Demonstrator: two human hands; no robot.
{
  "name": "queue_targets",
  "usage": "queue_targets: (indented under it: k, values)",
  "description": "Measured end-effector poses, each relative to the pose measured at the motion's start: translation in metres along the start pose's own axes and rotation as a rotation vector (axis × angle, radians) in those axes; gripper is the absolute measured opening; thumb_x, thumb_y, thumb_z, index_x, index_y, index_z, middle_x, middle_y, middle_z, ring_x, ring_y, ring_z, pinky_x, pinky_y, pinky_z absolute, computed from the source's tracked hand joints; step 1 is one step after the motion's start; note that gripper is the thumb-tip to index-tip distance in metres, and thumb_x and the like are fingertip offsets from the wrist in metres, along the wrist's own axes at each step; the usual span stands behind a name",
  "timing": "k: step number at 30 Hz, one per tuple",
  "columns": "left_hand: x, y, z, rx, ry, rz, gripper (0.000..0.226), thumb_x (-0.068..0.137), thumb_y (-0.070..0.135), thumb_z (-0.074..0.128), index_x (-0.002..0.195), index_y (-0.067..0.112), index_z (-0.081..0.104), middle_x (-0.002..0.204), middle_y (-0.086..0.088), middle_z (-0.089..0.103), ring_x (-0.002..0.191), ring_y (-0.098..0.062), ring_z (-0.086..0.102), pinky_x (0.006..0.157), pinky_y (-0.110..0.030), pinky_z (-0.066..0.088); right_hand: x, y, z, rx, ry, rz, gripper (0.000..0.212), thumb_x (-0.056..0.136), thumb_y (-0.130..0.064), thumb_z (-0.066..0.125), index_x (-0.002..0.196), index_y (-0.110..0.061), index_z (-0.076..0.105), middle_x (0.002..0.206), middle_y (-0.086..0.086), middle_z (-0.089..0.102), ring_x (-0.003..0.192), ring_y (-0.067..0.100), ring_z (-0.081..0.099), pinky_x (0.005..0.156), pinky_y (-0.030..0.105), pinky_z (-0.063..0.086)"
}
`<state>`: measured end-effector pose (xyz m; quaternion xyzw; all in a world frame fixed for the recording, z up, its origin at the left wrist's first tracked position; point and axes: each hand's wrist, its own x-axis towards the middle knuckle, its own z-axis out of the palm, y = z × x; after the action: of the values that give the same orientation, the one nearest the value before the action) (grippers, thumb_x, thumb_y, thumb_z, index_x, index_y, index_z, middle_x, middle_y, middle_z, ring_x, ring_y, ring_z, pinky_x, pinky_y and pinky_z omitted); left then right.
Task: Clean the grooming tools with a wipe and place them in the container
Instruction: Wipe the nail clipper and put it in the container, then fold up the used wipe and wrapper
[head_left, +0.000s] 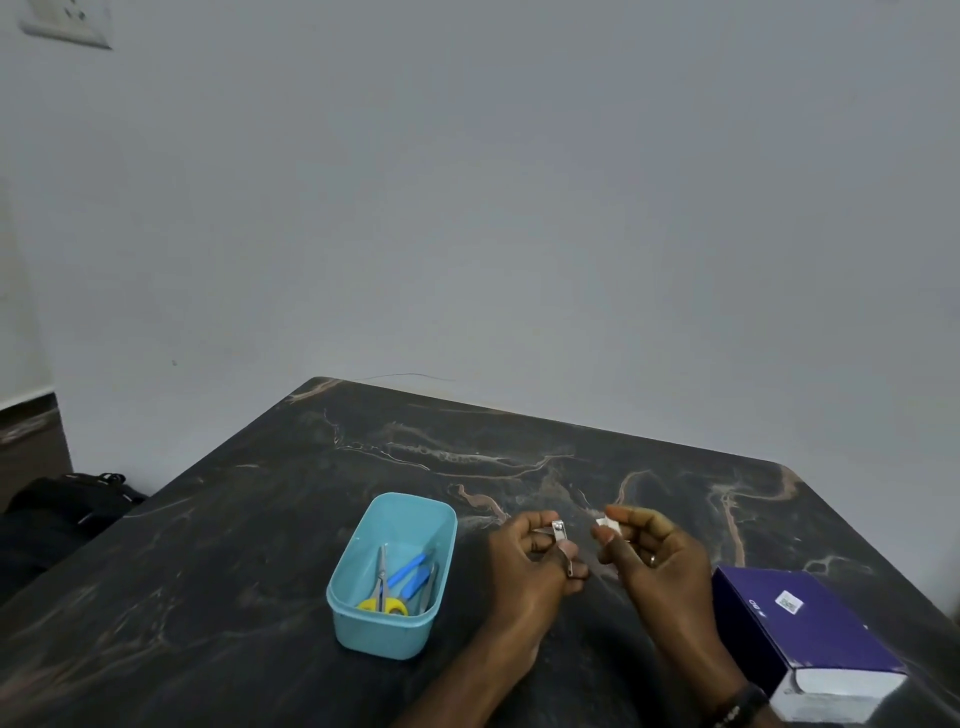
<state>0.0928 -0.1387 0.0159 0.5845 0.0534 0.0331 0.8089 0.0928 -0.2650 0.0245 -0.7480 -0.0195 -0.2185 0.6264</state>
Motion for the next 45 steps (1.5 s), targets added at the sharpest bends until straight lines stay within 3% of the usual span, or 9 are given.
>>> queue_targets:
  k: [8,16,21,27,31,35,38,42,45]
  values:
    - [-0.009,0.007,0.000,0.154,0.004,0.201,0.026,0.091,-0.001,0.060,0.108,0.017,0.065,0.088,-0.009,0.068,0.057,-0.011,0.069,0.059,-0.026,0.060,0.004,0.004,-0.004,0.054,0.125,-0.017,0.009,0.094,-0.011,0.060,0.096,-0.013,0.069,0.080,0.005,0.076,0.058,0.008,0.067,0.052,0.019,0.048]
    - [-0.031,0.079,-0.026,0.805,0.215,0.745,0.015,0.084,0.021,0.071,0.098,0.025,0.071,0.085,0.006,0.073,0.073,-0.011,0.069,0.068,-0.034,0.059,0.004,0.006,-0.003,0.056,0.144,-0.065,0.008,0.094,-0.017,0.060,0.097,-0.018,0.068,0.083,0.001,0.076,0.067,0.017,0.070,0.060,0.027,0.051]
    - [-0.030,0.122,-0.069,1.519,0.285,0.365,0.015,0.084,0.032,0.070,0.094,0.025,0.061,0.095,0.003,0.070,0.086,-0.017,0.066,0.065,-0.027,0.043,0.007,0.002,-0.007,0.122,0.204,-0.093,0.011,0.095,-0.015,0.059,0.100,-0.022,0.067,0.083,-0.001,0.077,0.065,0.014,0.070,0.061,0.022,0.057]
    - [-0.019,0.109,-0.075,1.867,0.102,0.067,0.027,0.084,0.026,0.066,0.107,0.022,0.052,0.117,0.001,0.063,0.107,-0.020,0.062,0.073,-0.028,0.041,0.011,-0.012,-0.019,0.213,0.347,-0.154,0.016,0.096,-0.007,0.057,0.096,-0.021,0.065,0.080,-0.004,0.077,0.052,0.011,0.064,0.053,0.016,0.052]
    - [-0.021,0.105,-0.068,1.948,0.073,0.051,0.031,0.085,0.026,0.062,0.114,0.021,0.053,0.122,0.001,0.062,0.113,-0.021,0.060,0.083,-0.029,0.046,0.013,-0.018,-0.028,0.233,0.429,-0.188,0.016,0.098,-0.011,0.055,0.094,-0.024,0.063,0.086,-0.004,0.077,0.048,0.016,0.065,0.051,0.020,0.053]
    - [-0.022,0.104,-0.038,1.787,0.187,0.366,0.010,0.092,0.019,0.054,0.102,0.020,0.056,0.106,-0.002,0.064,0.099,-0.023,0.062,0.074,-0.031,0.043,0.016,-0.019,-0.033,0.199,0.491,-0.227,0.017,0.098,-0.012,0.054,0.090,-0.025,0.061,0.088,-0.005,0.077,0.044,0.016,0.063,0.047,0.018,0.050]
    - [-0.006,0.085,0.006,1.550,0.130,0.516,0.003,0.091,0.020,0.062,0.093,0.019,0.063,0.092,-0.003,0.068,0.080,-0.021,0.064,0.066,-0.032,0.046,0.017,-0.017,-0.032,0.141,0.534,-0.257,0.019,0.098,-0.014,0.054,0.087,-0.028,0.062,0.086,-0.005,0.074,0.048,0.013,0.061,0.050,0.024,0.052]
    - [0.032,0.044,0.058,1.402,-0.070,0.408,0.020,0.086,0.029,0.069,0.078,0.013,0.060,0.089,-0.009,0.069,0.087,-0.029,0.068,0.067,-0.033,0.050,0.015,-0.011,-0.029,0.027,0.543,-0.292,0.015,0.094,-0.017,0.058,0.088,-0.029,0.064,0.084,0.011,0.068,0.077,0.033,0.065,0.069,0.051,0.055]
    - [0.052,0.014,0.081,1.407,-0.165,0.276,0.039,0.084,0.046,0.066,0.104,0.013,0.060,0.113,-0.011,0.066,0.110,-0.030,0.061,0.077,-0.033,0.044,0.012,-0.013,-0.026,-0.020,0.553,-0.365,0.018,0.094,-0.018,0.057,0.087,-0.034,0.062,0.088,0.004,0.069,0.085,0.026,0.067,0.075,0.047,0.055]
